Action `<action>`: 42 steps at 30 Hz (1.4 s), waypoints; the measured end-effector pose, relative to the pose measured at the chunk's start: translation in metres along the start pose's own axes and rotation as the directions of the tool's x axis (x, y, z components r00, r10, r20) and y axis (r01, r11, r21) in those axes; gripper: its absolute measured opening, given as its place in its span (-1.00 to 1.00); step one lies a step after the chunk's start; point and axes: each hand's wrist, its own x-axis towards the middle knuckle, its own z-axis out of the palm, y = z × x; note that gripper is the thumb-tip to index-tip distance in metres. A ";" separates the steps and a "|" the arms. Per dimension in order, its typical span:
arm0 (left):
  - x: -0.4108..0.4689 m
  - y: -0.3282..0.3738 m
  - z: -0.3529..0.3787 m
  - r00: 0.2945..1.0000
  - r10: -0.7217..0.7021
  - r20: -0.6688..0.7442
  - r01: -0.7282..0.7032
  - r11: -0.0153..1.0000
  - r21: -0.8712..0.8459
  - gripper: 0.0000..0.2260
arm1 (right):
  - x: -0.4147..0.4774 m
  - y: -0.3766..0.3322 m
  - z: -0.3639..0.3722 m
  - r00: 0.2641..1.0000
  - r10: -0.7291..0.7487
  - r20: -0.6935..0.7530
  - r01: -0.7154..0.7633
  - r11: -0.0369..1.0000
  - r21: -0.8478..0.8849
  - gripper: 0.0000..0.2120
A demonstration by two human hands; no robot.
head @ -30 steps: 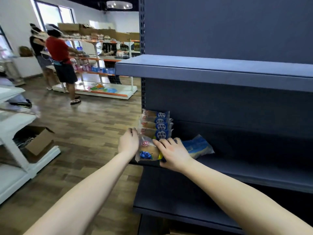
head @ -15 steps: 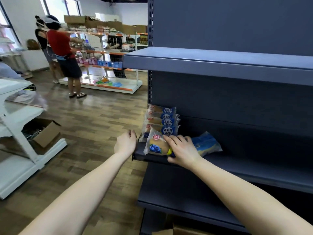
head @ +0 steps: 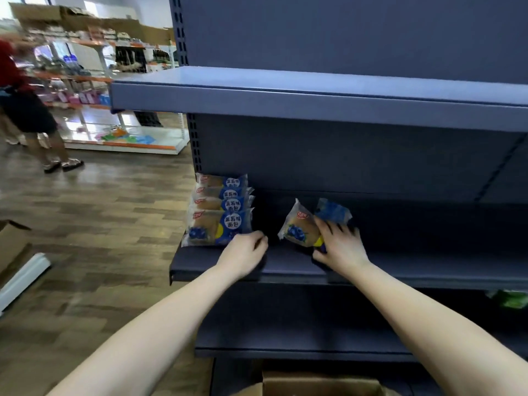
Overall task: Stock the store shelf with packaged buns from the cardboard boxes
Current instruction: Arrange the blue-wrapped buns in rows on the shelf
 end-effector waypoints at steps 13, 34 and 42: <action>0.029 0.003 0.055 0.954 0.287 0.089 -0.301 0.916 0.267 -0.73 | 0.063 -0.001 0.005 0.992 -0.126 -0.030 0.127 0.991 0.035 -0.25; 0.037 -0.003 0.067 0.964 0.267 -0.008 -0.252 0.920 0.300 -0.61 | 0.196 -0.042 0.058 0.997 -0.066 0.032 0.061 0.987 0.149 -0.30; 0.035 -0.001 0.065 0.973 0.228 0.023 -0.225 0.932 0.284 -0.58 | 0.182 -0.048 0.050 0.997 -0.071 0.021 0.067 0.986 0.154 -0.23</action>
